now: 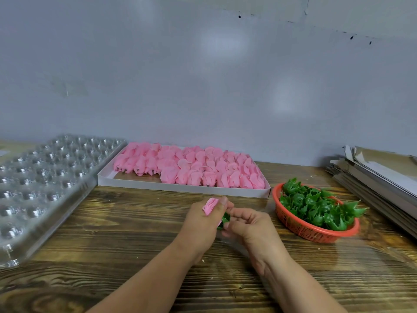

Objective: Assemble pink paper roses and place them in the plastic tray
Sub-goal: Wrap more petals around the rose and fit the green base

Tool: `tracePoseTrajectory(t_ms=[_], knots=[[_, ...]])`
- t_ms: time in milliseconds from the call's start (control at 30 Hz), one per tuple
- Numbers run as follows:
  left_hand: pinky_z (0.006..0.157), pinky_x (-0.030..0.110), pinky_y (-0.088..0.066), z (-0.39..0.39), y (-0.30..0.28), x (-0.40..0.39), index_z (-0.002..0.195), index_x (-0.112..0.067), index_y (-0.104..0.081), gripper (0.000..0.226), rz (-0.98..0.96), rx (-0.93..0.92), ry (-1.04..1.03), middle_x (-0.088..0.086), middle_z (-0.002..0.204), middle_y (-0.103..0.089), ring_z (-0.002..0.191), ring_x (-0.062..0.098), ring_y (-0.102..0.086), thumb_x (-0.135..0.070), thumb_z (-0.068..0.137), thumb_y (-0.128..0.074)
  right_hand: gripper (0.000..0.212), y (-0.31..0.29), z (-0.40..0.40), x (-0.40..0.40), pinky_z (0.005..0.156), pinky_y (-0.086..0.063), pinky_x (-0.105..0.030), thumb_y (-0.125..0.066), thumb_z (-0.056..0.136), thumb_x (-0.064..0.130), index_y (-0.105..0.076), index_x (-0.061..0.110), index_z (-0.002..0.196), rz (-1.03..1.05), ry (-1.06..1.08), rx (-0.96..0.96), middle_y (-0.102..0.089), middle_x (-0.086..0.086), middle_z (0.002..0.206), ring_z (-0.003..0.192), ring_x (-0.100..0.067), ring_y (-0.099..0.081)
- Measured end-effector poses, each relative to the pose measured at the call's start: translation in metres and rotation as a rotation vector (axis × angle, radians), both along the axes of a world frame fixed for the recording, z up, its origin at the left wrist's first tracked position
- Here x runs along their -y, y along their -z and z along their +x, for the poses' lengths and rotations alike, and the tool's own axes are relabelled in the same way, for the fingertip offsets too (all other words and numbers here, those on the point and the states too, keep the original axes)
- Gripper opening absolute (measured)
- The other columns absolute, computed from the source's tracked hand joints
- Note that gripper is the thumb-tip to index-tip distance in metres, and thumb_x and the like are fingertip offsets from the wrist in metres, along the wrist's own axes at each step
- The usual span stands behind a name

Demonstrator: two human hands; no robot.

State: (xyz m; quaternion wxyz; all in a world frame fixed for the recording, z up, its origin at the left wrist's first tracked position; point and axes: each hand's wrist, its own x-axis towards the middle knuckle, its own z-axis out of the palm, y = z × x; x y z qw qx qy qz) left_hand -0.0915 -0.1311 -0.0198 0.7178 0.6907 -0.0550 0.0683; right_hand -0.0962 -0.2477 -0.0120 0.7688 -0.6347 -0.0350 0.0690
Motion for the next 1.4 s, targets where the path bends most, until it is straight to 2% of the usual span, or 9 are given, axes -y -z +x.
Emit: tracePoseTrajectory(t_ms=[100, 233, 467, 567, 700, 800, 1033, 1267, 1400], knots=[[0.058, 0.008, -0.048, 0.0004, 0.0001, -0.0002, 0.089, -0.018, -0.073, 0.025, 0.006, 0.025, -0.019, -0.008, 0.080, -0.074, 0.073, -0.003, -0.066, -0.026, 0.098, -0.051, 0.025, -0.0016, -0.0003, 0.0016, 0.068, -0.057, -0.026, -0.056, 0.082, -0.014, -0.072, 0.001, 0.094, 0.018, -0.015, -0.058, -0.067, -0.026, 0.096, 0.087, -0.032, -0.062], [0.064, 0.016, -0.053, 0.0016, 0.0013, 0.0007, 0.088, -0.016, -0.073, 0.027, -0.054, 0.016, -0.007, 0.006, 0.088, -0.074, 0.075, 0.006, -0.068, -0.029, 0.098, -0.050, 0.025, -0.0021, -0.0003, 0.0025, 0.066, -0.058, -0.023, -0.054, 0.084, -0.014, -0.066, -0.007, 0.105, 0.086, -0.042, -0.122, -0.066, -0.024, 0.099, 0.087, -0.027, -0.064], [0.068, 0.015, -0.052, 0.0002, 0.0028, 0.0036, 0.092, -0.012, -0.073, 0.031, -0.056, 0.030, 0.035, 0.005, 0.092, -0.074, 0.084, 0.007, -0.068, -0.029, 0.098, -0.049, 0.028, -0.0046, -0.0005, 0.0045, 0.055, -0.057, -0.022, -0.059, 0.078, -0.014, -0.074, 0.005, 0.066, 0.103, -0.021, -0.162, -0.071, -0.012, 0.070, 0.060, -0.016, -0.068], [0.066, 0.010, -0.049, 0.0000, 0.0022, 0.0028, 0.089, -0.013, -0.073, 0.032, -0.069, 0.020, 0.035, -0.005, 0.090, -0.074, 0.089, 0.001, -0.067, -0.030, 0.098, -0.047, 0.002, -0.0044, -0.0013, 0.0044, 0.051, -0.056, -0.024, -0.069, 0.065, 0.001, -0.068, 0.002, 0.066, 0.116, -0.052, -0.237, -0.068, -0.015, 0.065, 0.054, -0.019, -0.068], [0.069, 0.012, -0.050, 0.0013, 0.0019, 0.0012, 0.091, -0.014, -0.072, 0.034, -0.105, 0.022, 0.041, -0.006, 0.094, -0.074, 0.094, 0.003, -0.067, -0.032, 0.099, -0.045, 0.015, -0.0050, -0.0014, 0.0056, 0.051, -0.056, -0.026, -0.067, 0.064, 0.008, -0.066, -0.003, 0.075, 0.130, -0.105, -0.274, -0.066, -0.020, 0.066, 0.055, -0.023, -0.068], [0.077, 0.019, -0.054, 0.0027, 0.0018, 0.0003, 0.095, -0.015, -0.070, 0.036, -0.203, 0.006, 0.054, -0.003, 0.100, -0.075, 0.097, 0.009, -0.069, -0.041, 0.092, -0.046, 0.020, -0.0064, -0.0010, 0.0065, 0.054, -0.058, -0.026, -0.063, 0.066, 0.003, -0.066, -0.009, 0.082, 0.187, -0.123, -0.238, -0.068, -0.022, 0.071, 0.058, -0.023, -0.069], [0.071, 0.024, -0.055, 0.0017, 0.0021, 0.0018, 0.099, -0.038, -0.070, 0.037, -0.234, -0.052, 0.128, -0.005, 0.104, -0.074, 0.095, 0.012, -0.071, -0.056, 0.079, -0.046, 0.013, -0.0043, -0.0031, 0.0029, 0.052, -0.056, -0.022, -0.053, 0.083, -0.012, -0.066, -0.010, 0.085, 0.137, -0.086, -0.114, -0.068, -0.020, 0.067, 0.053, -0.018, -0.067], [0.070, 0.024, -0.056, 0.0018, -0.0006, 0.0011, 0.106, -0.032, -0.067, 0.034, -0.246, -0.064, 0.144, -0.003, 0.103, -0.074, 0.093, 0.013, -0.071, -0.049, 0.092, -0.041, 0.019, -0.0016, -0.0044, -0.0011, 0.051, -0.055, -0.020, -0.052, 0.086, -0.010, -0.070, -0.004, 0.081, 0.103, -0.069, -0.038, -0.068, -0.017, 0.065, 0.051, -0.015, -0.065], [0.072, 0.027, -0.056, 0.0013, -0.0021, 0.0016, 0.104, -0.034, -0.068, 0.038, -0.254, -0.065, 0.167, -0.004, 0.102, -0.074, 0.095, 0.014, -0.071, -0.054, 0.084, -0.042, 0.022, -0.0010, -0.0042, -0.0011, 0.052, -0.055, -0.019, -0.053, 0.084, -0.009, -0.073, -0.001, 0.080, 0.109, -0.076, 0.012, -0.070, -0.017, 0.068, 0.053, -0.014, -0.065]])
